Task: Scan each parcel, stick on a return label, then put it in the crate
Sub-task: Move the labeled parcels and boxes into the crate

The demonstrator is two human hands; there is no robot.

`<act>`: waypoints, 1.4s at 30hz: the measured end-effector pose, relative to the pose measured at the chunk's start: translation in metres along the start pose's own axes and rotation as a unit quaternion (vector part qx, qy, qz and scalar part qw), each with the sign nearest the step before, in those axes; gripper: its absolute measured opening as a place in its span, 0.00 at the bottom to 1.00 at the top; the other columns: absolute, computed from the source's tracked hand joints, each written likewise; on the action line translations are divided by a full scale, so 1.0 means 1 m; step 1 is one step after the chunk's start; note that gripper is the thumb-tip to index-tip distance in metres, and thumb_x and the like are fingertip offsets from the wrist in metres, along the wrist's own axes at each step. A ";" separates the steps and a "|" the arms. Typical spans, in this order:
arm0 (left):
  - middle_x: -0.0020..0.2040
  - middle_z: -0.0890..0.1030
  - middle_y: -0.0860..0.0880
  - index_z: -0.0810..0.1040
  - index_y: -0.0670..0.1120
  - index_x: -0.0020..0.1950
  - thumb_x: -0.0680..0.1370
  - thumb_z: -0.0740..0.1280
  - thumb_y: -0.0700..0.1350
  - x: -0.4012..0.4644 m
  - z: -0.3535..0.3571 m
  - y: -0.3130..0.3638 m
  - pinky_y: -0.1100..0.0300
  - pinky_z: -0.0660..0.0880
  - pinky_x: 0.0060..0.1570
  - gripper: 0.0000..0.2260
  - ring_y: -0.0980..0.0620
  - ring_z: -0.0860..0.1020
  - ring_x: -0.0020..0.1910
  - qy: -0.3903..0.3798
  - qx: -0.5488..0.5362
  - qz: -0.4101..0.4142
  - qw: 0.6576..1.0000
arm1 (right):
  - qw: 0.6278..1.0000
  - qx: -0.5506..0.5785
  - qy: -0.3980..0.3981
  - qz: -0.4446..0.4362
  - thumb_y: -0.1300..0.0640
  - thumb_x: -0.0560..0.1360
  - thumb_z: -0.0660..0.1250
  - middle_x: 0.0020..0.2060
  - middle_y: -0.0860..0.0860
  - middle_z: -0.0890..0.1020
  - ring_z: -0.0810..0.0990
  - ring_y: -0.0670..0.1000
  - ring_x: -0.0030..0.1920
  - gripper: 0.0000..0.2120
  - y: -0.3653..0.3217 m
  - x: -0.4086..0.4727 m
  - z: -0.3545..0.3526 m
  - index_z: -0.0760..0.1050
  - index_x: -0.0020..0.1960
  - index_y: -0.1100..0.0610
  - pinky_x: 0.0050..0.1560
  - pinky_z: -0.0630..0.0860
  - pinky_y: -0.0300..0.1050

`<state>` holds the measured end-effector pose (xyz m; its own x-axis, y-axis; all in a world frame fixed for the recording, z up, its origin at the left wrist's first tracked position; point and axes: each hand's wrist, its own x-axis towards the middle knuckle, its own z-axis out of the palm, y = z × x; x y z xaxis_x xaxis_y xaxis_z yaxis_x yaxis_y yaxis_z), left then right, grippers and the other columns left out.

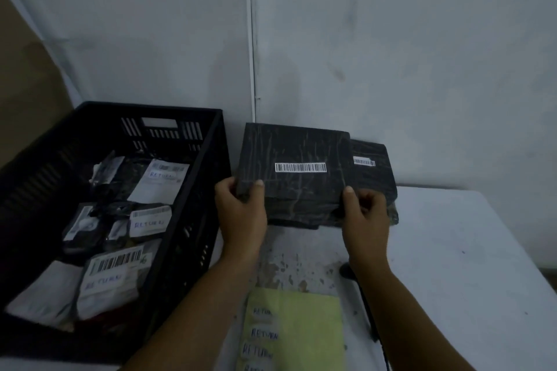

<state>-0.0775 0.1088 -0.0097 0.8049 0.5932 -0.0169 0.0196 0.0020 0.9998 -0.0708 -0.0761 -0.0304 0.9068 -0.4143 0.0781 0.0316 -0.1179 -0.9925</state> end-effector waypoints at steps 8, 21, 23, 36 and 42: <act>0.62 0.74 0.51 0.71 0.56 0.69 0.74 0.65 0.56 -0.045 -0.049 -0.062 0.50 0.78 0.52 0.23 0.52 0.78 0.55 -0.050 0.072 -0.007 0.996 | 0.999 -0.043 -0.028 -0.017 0.50 0.80 0.66 0.50 0.38 0.80 0.80 0.39 0.50 0.08 0.044 -0.077 -0.030 0.72 0.58 0.41 0.47 0.77 0.39; 0.56 0.81 0.57 0.73 0.53 0.65 0.78 0.70 0.51 -0.065 -0.074 -0.130 0.57 0.77 0.51 0.17 0.57 0.80 0.54 -0.097 0.118 -0.007 0.988 | 0.991 -0.120 -0.054 -0.010 0.53 0.80 0.66 0.53 0.38 0.79 0.78 0.34 0.55 0.11 0.099 -0.108 -0.042 0.72 0.62 0.45 0.48 0.76 0.32; 0.56 0.81 0.56 0.73 0.50 0.68 0.79 0.69 0.50 -0.066 -0.073 -0.131 0.59 0.77 0.51 0.18 0.58 0.79 0.55 -0.101 0.136 0.009 0.986 | 0.990 -0.132 -0.051 -0.008 0.53 0.80 0.66 0.53 0.35 0.78 0.76 0.31 0.55 0.13 0.102 -0.109 -0.043 0.71 0.63 0.44 0.46 0.75 0.28; 0.51 0.83 0.53 0.78 0.48 0.63 0.80 0.68 0.49 -0.062 -0.066 -0.130 0.57 0.76 0.49 0.13 0.55 0.80 0.50 -0.085 0.157 0.029 0.984 | 0.889 -0.445 0.006 0.109 0.45 0.77 0.67 0.65 0.62 0.74 0.70 0.65 0.65 0.29 0.127 -0.067 -0.079 0.66 0.74 0.56 0.61 0.70 0.60; 0.50 0.82 0.57 0.78 0.51 0.62 0.80 0.68 0.50 -0.062 -0.066 -0.128 0.60 0.75 0.45 0.11 0.59 0.79 0.50 -0.085 0.151 0.026 0.984 | 0.879 -0.432 -0.099 0.174 0.47 0.80 0.64 0.50 0.56 0.79 0.78 0.56 0.47 0.20 0.151 -0.048 -0.082 0.71 0.67 0.58 0.46 0.75 0.47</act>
<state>-0.1689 0.1244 -0.1364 0.8969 0.4422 0.0079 0.1298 -0.2801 0.9512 -0.1443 -0.1480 -0.1763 0.8568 -0.4058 -0.3181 -0.5154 -0.6924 -0.5049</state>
